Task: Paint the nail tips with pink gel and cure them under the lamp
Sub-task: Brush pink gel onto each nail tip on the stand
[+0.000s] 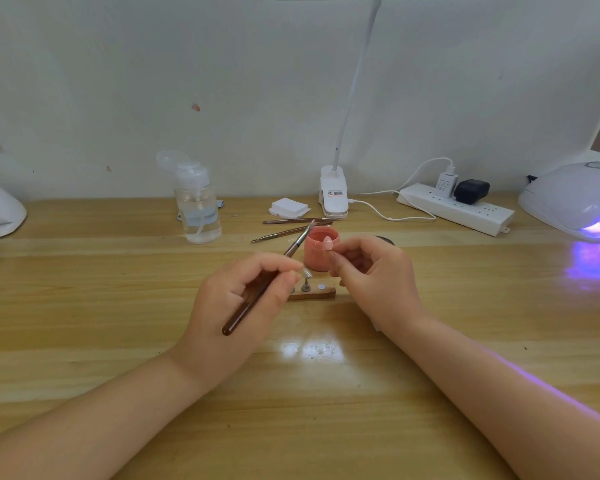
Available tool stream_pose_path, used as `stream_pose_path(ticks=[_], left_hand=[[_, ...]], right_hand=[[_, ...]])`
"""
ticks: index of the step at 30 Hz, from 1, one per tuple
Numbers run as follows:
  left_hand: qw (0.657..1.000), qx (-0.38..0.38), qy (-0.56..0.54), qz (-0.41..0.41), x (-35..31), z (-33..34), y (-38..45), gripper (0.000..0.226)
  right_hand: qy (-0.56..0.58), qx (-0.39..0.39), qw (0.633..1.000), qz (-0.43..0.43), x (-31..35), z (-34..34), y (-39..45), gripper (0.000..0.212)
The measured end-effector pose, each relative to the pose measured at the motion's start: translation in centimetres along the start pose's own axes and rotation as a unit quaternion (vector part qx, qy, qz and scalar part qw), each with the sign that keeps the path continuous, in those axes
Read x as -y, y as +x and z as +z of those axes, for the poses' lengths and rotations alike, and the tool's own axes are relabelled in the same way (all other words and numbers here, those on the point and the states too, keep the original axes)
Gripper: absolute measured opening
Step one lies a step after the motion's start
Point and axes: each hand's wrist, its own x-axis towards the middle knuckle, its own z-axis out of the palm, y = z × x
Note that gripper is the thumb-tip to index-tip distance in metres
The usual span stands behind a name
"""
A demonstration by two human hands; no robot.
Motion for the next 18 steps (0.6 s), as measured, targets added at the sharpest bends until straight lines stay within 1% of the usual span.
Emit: stream_pose_path(ticks=[4,7,10,14,18], left_hand=[[0.996,0.035,0.065,0.047,-0.11,-0.12,0.15,0.020],[0.995,0.028,0.089,0.035,-0.24,0.04,0.12,0.025],[0.995,0.018,0.096,0.027,-0.36,0.19,-0.04,0.025],[0.994,0.027,0.100,0.039,-0.26,0.08,-0.13,0.024],[0.997,0.017,0.074,0.028,-0.19,-0.09,-0.45,0.022]], right_hand=[[-0.001,0.012,1.000,-0.009,0.00,0.01,0.02,0.017],[-0.001,0.015,1.000,-0.017,0.00,-0.01,0.02,0.016],[0.001,0.018,1.000,-0.023,0.01,0.02,-0.02,0.016],[0.004,0.023,0.999,-0.025,-0.02,-0.05,-0.05,0.015],[0.007,0.022,1.000,-0.021,0.04,-0.08,-0.07,0.018]])
